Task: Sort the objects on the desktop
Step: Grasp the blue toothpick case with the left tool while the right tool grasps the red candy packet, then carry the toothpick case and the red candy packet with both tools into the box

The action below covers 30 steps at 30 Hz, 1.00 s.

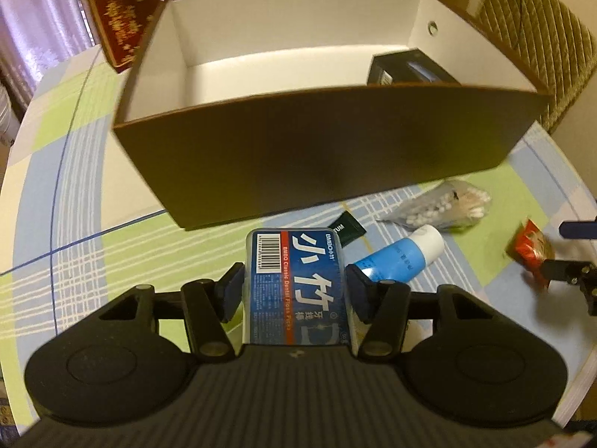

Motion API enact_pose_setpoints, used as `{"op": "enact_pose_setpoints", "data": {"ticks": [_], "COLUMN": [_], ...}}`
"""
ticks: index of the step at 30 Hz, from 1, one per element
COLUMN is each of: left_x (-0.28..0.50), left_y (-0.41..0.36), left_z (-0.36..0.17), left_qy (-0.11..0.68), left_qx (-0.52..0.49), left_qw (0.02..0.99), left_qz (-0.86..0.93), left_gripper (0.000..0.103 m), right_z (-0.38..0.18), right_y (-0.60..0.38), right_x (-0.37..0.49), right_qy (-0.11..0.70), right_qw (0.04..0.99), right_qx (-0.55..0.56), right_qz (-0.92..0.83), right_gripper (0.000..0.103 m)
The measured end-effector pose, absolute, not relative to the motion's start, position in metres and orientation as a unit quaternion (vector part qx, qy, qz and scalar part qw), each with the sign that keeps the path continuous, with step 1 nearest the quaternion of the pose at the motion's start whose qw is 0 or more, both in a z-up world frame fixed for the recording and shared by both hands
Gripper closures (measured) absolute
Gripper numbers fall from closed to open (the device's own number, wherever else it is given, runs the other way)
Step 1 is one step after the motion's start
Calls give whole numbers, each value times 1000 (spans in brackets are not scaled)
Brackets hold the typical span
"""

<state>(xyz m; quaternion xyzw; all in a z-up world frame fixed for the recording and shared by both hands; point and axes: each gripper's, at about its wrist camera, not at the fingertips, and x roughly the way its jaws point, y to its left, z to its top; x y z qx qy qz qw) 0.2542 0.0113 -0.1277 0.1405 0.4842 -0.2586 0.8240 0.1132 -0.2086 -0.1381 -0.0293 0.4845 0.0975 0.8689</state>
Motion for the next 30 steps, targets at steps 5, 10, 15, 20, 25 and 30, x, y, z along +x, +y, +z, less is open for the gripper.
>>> {"op": "enact_pose_setpoints", "data": {"ticks": [5, 10, 15, 20, 25, 30], "left_x": [253, 249, 242, 233, 227, 224], "left_y": [31, 55, 77, 88, 84, 76], "left_z": [-113, -99, -94, -93, -88, -74], "left_qy": [473, 466, 467, 472, 468, 450], "left_qx": [112, 90, 76, 64, 61, 58], "left_qw": [840, 853, 859, 859, 860, 865], "left_qz": [-241, -217, -194, -187, -196, -215], "left_gripper": [50, 50, 50, 50, 50, 50], "right_z": [-144, -150, -160, -164, -157, -136], "right_y": [-206, -203, -201, -195, -194, -194], "right_x": [119, 125, 131, 131, 130, 129], "right_qy": [491, 496, 506, 512, 518, 504], "right_qw": [865, 861, 855, 850, 844, 852], "right_qx": [-27, -34, -41, -63, -63, -38], "right_qz": [102, 106, 108, 111, 122, 137], "right_gripper": [48, 48, 48, 74, 81, 81]}}
